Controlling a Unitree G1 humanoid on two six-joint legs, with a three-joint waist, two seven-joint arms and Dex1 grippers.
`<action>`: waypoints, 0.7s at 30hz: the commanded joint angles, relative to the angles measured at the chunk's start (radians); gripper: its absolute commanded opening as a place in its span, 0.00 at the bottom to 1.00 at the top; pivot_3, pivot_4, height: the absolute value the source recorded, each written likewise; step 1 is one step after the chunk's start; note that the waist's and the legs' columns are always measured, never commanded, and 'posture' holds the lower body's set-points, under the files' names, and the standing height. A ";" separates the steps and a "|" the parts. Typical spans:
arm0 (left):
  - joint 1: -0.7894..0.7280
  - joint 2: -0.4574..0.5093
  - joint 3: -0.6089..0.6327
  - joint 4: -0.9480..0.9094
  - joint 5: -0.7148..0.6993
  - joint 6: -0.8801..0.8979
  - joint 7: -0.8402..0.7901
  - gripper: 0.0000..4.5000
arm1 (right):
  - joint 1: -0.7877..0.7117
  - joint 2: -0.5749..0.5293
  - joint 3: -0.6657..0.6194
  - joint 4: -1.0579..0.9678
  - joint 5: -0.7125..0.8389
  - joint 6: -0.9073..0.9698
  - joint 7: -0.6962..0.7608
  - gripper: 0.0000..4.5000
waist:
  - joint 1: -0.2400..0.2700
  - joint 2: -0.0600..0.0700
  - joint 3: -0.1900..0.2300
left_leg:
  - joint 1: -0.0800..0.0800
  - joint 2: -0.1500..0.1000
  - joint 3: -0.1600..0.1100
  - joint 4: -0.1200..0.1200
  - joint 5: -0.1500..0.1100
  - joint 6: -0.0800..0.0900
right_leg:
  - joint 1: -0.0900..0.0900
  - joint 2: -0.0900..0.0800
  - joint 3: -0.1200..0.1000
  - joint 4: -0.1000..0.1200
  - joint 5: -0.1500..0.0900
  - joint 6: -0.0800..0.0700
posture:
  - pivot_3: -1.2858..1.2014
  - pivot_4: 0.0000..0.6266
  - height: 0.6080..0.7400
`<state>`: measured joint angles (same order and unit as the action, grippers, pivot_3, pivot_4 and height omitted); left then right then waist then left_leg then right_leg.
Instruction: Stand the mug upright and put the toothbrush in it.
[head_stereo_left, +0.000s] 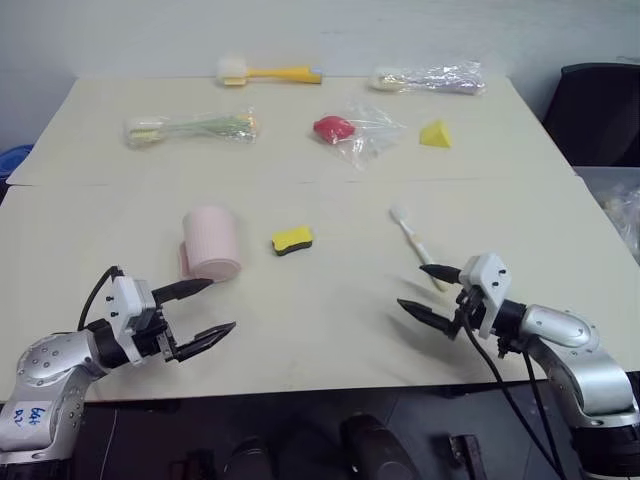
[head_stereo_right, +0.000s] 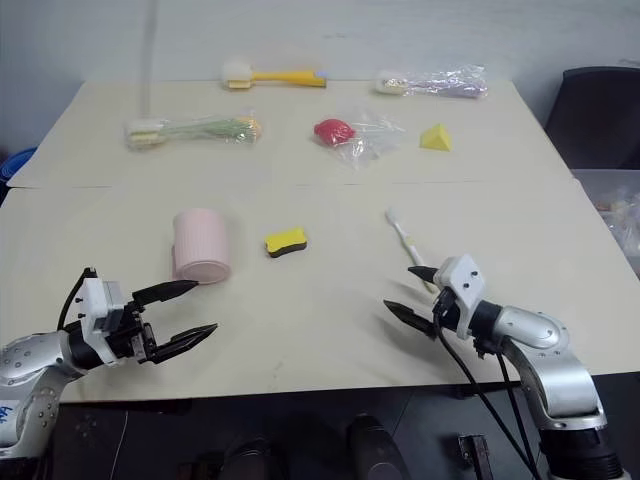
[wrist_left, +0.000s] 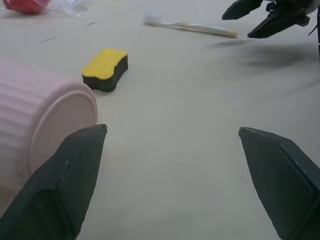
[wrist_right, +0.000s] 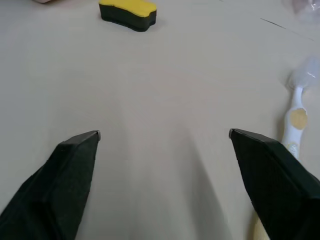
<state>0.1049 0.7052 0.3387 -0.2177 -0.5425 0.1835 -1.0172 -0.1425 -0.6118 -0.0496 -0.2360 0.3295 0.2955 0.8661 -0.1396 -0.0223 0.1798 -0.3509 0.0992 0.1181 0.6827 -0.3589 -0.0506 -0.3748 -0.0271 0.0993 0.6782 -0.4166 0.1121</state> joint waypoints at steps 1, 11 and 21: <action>-0.023 0.046 0.025 -0.084 -0.080 0.086 0.000 1.00 | -0.088 0.054 0.031 0.016 -0.010 -0.046 -0.028 0.99 | 0.001 0.000 0.000 | 0.000 0.000 0.000 0.000 0.000 0.000 | 0.000 0.000 0.001 0.000 0.000 -0.001 | 0.52 0.24 1.00; -0.727 0.178 -0.402 0.011 0.052 0.452 0.076 1.00 | 0.212 0.029 -0.240 -0.130 0.159 -0.339 0.142 0.99 | 0.078 0.000 0.002 | -0.002 -0.013 -0.007 0.003 -0.002 0.004 | 0.002 -0.004 -0.009 0.000 0.001 0.002 | 0.52 0.24 1.00; -1.275 -0.281 -0.818 0.923 0.517 0.107 0.006 1.00 | 0.474 0.038 -0.396 -0.234 0.213 -0.308 0.069 0.99 | 0.081 -0.002 0.004 | -0.003 -0.012 0.001 0.010 -0.002 0.004 | -0.001 0.003 -0.003 0.002 0.003 0.004 | 0.52 0.24 1.00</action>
<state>-1.1349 0.4314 -0.4615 0.6147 -0.0787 0.3451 -0.9983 0.3119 -0.5843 -0.4238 -0.4103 0.5280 0.0009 0.9598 -0.0585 -0.0247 0.1839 -0.3532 0.0871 0.1182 0.6922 -0.3606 -0.0470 -0.3767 -0.0229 0.0983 0.6797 -0.4139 0.1161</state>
